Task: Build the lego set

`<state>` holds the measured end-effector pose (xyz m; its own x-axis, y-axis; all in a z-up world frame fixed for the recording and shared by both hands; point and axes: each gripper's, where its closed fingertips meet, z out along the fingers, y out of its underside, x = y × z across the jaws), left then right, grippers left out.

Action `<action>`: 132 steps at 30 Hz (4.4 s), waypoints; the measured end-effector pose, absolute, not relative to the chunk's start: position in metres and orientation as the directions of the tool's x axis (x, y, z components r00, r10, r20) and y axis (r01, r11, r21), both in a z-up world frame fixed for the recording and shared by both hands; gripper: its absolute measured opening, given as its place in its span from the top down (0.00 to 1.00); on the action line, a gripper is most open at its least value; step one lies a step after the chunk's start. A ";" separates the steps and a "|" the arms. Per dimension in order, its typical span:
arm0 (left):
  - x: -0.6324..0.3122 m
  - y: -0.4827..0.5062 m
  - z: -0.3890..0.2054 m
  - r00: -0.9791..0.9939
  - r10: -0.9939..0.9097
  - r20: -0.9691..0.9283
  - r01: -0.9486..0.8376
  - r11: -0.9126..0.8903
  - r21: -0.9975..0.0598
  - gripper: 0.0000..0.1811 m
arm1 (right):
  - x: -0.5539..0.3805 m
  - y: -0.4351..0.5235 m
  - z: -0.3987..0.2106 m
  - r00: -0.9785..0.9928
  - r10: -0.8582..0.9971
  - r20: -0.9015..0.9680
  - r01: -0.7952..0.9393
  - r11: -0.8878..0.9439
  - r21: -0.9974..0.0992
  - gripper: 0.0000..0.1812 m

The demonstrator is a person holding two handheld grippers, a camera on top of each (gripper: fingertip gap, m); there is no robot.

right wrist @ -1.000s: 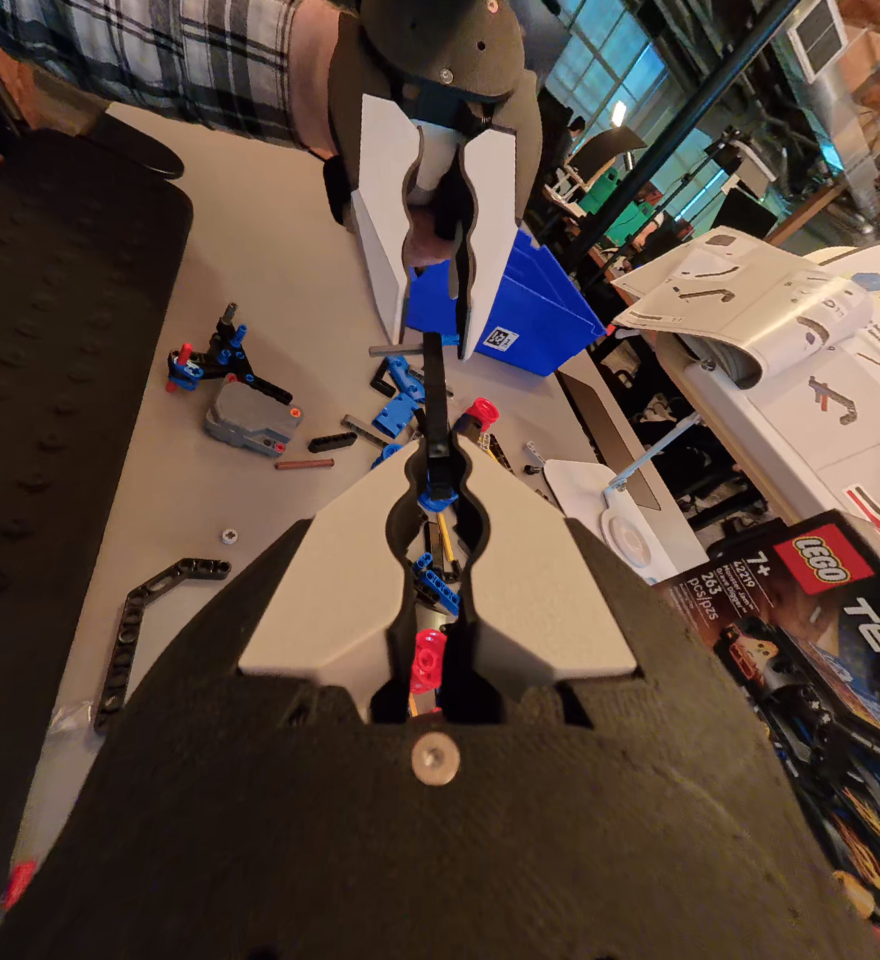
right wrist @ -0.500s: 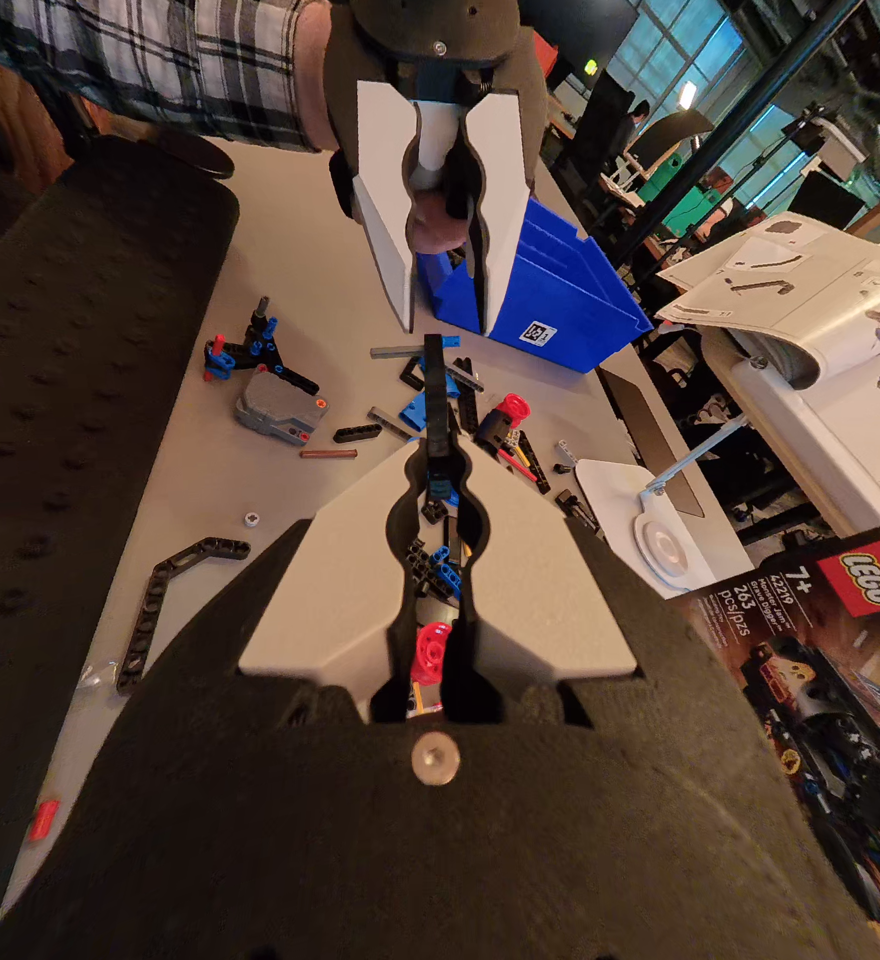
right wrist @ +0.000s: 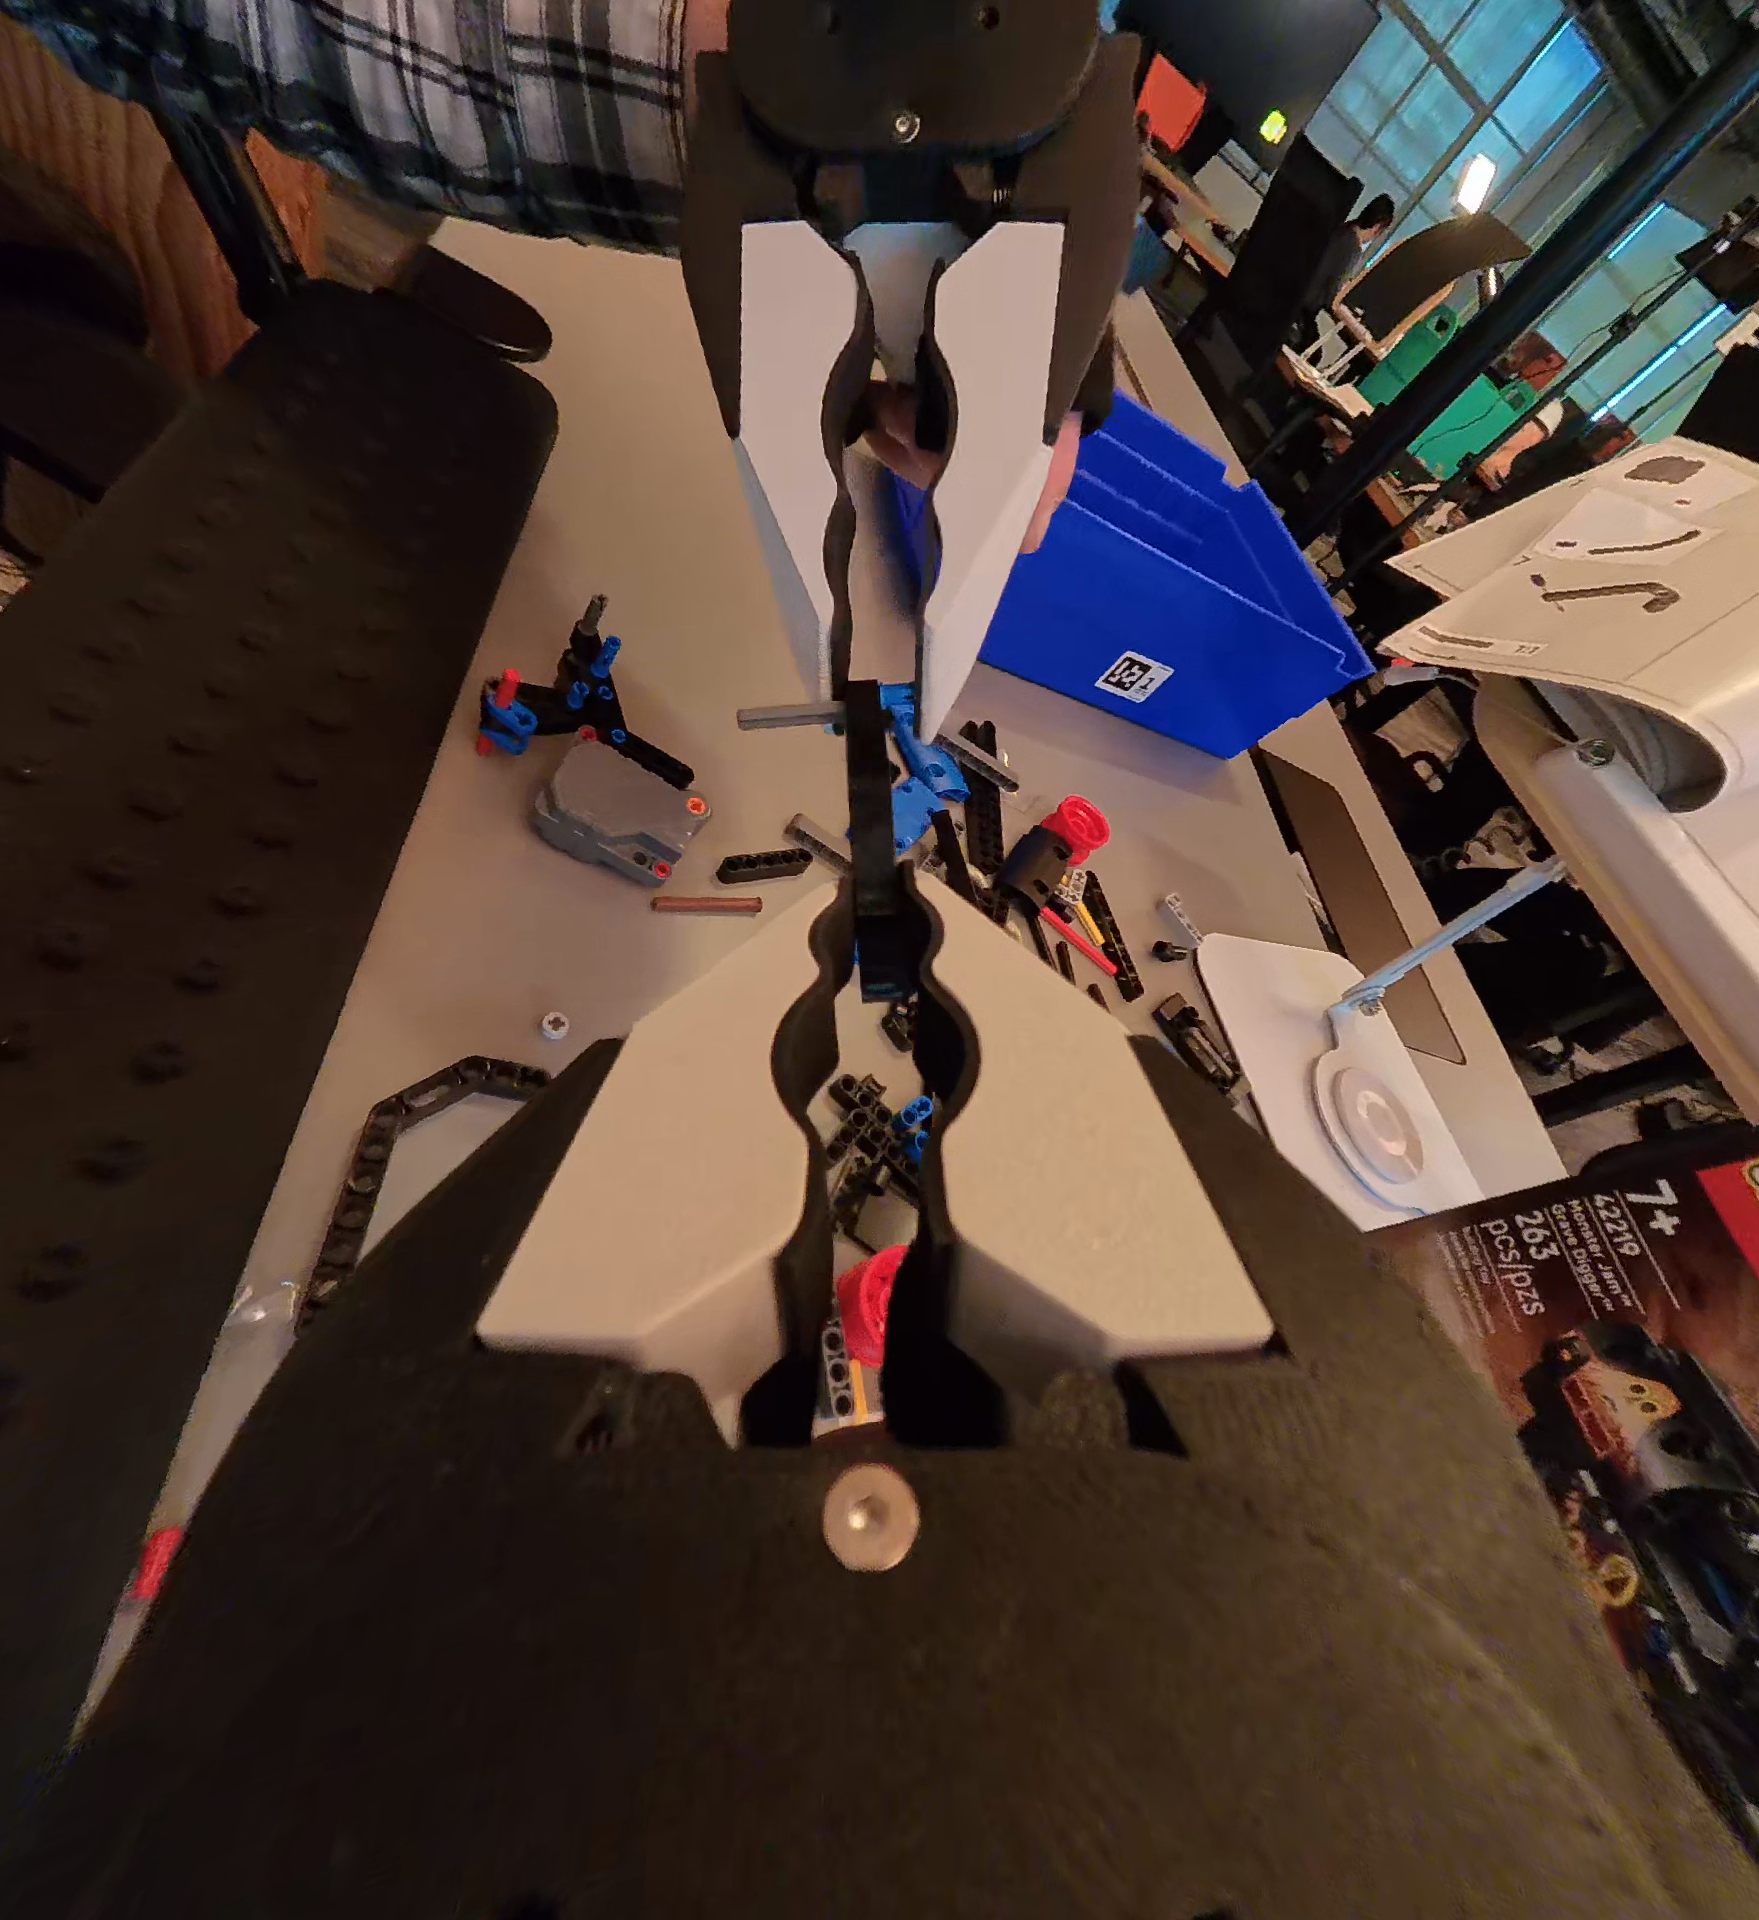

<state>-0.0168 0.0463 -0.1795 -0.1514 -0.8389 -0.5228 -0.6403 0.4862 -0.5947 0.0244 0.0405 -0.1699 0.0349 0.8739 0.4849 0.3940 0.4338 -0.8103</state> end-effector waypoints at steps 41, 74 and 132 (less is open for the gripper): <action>0.001 0.020 -0.195 -0.084 -0.937 -0.340 -0.472 0.338 -0.814 0.94 | 0.033 0.045 -0.207 -0.112 0.991 -0.078 0.467 -0.017 -0.884 0.84; -0.025 0.078 -0.217 0.179 -0.911 -0.372 -0.528 0.230 -0.818 0.95 | 0.155 0.050 -0.264 0.342 0.894 0.289 0.781 -0.100 -0.616 0.87; -0.018 0.065 -0.288 -0.120 -0.930 -0.346 -0.715 0.323 -0.621 0.94 | 0.029 -0.002 -0.248 0.099 0.978 0.186 0.656 0.076 -0.751 0.88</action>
